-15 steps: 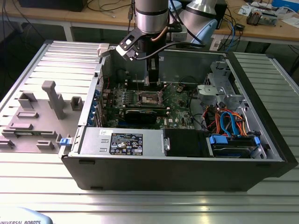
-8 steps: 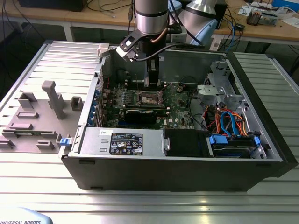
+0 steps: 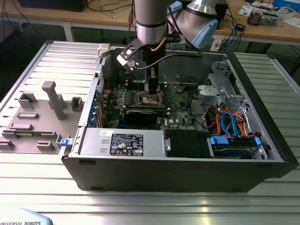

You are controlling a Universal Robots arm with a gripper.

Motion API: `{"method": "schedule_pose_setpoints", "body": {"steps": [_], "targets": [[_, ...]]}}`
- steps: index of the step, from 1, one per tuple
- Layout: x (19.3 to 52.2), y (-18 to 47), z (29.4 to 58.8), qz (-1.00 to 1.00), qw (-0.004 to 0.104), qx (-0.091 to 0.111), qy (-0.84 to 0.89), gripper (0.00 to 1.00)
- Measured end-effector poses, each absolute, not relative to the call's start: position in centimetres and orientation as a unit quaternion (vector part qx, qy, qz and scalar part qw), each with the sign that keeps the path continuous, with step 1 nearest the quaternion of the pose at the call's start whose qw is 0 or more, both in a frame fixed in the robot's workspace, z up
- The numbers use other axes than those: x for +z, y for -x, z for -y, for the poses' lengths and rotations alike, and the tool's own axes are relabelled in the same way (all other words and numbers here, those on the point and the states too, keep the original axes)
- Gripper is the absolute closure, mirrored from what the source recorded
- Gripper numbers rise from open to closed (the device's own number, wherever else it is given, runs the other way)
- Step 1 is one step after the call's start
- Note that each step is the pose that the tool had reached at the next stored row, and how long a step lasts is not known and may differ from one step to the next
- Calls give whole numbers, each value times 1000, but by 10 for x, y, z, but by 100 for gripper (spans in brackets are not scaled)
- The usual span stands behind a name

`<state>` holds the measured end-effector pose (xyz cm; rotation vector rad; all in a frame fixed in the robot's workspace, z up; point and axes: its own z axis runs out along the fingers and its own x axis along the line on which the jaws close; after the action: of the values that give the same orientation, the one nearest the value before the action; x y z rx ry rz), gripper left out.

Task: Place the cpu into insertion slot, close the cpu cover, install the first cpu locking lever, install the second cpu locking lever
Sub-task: 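Place the cpu into insertion slot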

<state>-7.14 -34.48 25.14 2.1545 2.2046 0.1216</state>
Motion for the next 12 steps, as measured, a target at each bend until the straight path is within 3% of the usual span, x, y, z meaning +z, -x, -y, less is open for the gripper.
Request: {"method": "schedule_pose_setpoints", "body": {"steps": [12], "targets": [[247,71,345,-714,28,39,-698,46]]}}
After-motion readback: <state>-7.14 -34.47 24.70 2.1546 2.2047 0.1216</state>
